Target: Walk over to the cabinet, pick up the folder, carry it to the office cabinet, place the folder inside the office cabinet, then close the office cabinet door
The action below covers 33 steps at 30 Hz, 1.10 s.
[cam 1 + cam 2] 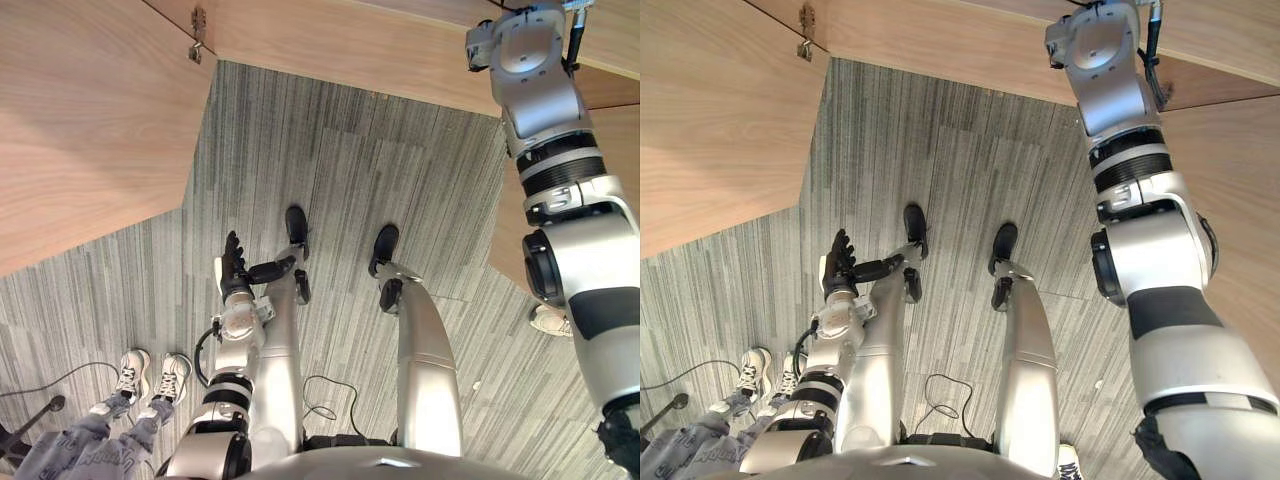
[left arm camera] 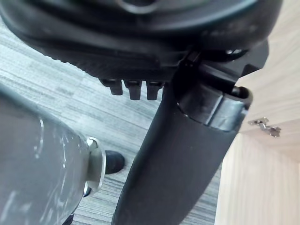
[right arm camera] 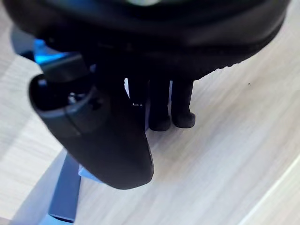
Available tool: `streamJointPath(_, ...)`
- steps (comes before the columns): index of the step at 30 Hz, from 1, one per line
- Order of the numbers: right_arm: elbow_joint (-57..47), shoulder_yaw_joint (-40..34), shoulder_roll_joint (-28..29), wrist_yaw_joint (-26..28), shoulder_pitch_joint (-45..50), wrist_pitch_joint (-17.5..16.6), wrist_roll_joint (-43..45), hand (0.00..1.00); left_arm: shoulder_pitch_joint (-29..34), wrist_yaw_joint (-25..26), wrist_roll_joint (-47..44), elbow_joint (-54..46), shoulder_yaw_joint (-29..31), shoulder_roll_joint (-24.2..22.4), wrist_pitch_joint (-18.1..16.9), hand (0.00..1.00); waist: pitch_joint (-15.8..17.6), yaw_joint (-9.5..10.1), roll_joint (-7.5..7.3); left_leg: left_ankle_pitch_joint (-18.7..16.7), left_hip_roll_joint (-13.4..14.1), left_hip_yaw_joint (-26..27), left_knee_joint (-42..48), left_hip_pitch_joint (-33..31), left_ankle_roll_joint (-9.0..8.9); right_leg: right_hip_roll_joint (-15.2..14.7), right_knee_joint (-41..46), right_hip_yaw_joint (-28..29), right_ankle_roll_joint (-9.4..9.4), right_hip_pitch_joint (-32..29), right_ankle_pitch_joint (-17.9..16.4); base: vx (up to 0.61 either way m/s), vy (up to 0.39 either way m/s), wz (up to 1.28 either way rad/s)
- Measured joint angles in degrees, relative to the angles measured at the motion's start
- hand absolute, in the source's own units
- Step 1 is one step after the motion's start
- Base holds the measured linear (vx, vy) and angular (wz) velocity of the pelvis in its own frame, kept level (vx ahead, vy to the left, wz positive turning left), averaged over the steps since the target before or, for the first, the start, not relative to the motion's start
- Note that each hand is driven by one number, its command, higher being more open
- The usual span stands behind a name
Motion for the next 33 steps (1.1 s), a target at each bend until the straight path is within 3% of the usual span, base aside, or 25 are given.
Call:
streamJointPath(3,-14.5,-3.1,-0.2,-0.9,9.5,-0.9,2.7,0.00,0.2,-0.5,0.0,0.2,0.0,-0.2,1.1,1.00,0.0,0.08,0.00,-1.2,0.6,0.3,1.3,2.1,0.37,0.5,0.0,0.3,0.02,2.5,0.0,-0.01,-0.008,-0.11)
streamJointPath(7,-33.5,-4.4,0.3,0.8,28.2,-7.7,11.1,0.00,1.7,-2.9,0.2,0.1,-0.3,-0.4,1.7,1.00,-0.1,-0.23,-0.03,-3.0,0.9,1.5,1.8,7.9,0.57,0.6,0.0,1.6,0.29,7.8,-0.8,0.00,0.005,-0.12)
streamJointPath(13,-46.1,-5.7,8.3,7.8,52.2,-11.8,13.8,0.00,5.7,-6.4,3.4,0.2,-0.5,0.9,2.3,1.00,-0.3,-1.10,-0.31,-3.6,0.4,2.7,-1.3,18.3,0.08,0.2,-1.7,2.0,0.55,17.0,-2.0,0.04,-0.036,0.00)
streamJointPath(16,-46.6,-5.6,14.3,10.6,63.5,-12.0,13.6,0.00,9.4,-7.4,4.4,0.3,-0.6,0.8,2.4,1.00,-3.1,-1.32,-0.93,-3.3,0.1,3.3,-5.0,24.1,-0.34,0.5,-4.9,1.9,0.63,22.3,-1.9,0.10,-0.038,-0.02)
streamJointPath(19,-44.1,-5.6,18.5,12.8,73.1,-12.3,10.9,0.00,12.2,-8.2,4.5,2.5,-0.9,0.9,2.6,1.00,-6.6,-1.46,-2.19,-2.6,-0.2,3.8,-9.6,30.3,-1.11,0.9,-9.2,1.8,0.92,28.1,-1.7,0.18,-0.031,-0.01)
streamJointPath(20,-39.8,-5.7,20.1,13.7,76.6,-12.7,8.7,0.00,13.5,-8.4,4.6,4.9,-1.8,1.2,2.8,1.00,-9.1,-1.65,-2.64,-2.1,-0.5,3.9,-12.5,33.5,-1.36,1.2,-12.1,1.8,1.11,31.2,-1.2,0.24,-0.024,-0.01)
streamJointPath(22,-34.3,-6.2,21.3,14.1,78.3,-13.0,6.9,0.00,14.3,-9.0,4.8,7.1,-2.1,1.1,3.0,1.00,-11.1,-2.04,-2.65,-1.3,-0.8,3.9,-15.2,35.8,-1.60,1.4,-14.9,1.5,1.39,33.7,-0.5,0.22,-0.007,0.03)
streamJointPath(23,-25.5,-7.2,22.5,14.7,78.7,-12.9,5.4,0.00,14.9,-9.5,5.9,9.6,-2.1,1.1,3.3,1.00,-12.6,-2.85,-2.65,-0.4,-1.1,3.9,-18.5,39.2,-1.92,1.8,-18.6,1.3,1.65,37.3,0.7,0.21,0.006,0.04)
streamJointPath(26,-10.6,-12.0,24.3,14.9,78.9,-11.0,3.8,0.00,15.3,-10.0,6.9,12.6,-2.1,1.2,3.8,1.00,-14.1,-3.20,-1.90,1.1,-1.7,4.2,-23.9,45.0,-2.13,2.3,-25.4,1.0,2.28,43.8,3.1,0.18,0.021,0.00)
streamJointPath(33,4.9,-19.8,24.8,13.6,81.3,-8.8,3.8,0.00,16.6,-10.1,8.9,17.1,-1.4,2.9,4.2,1.00,-16.7,-3.70,-1.09,2.3,-2.5,6.1,-29.9,53.8,-2.32,2.7,-31.2,2.4,2.81,51.5,5.0,0.06,0.022,-0.12)
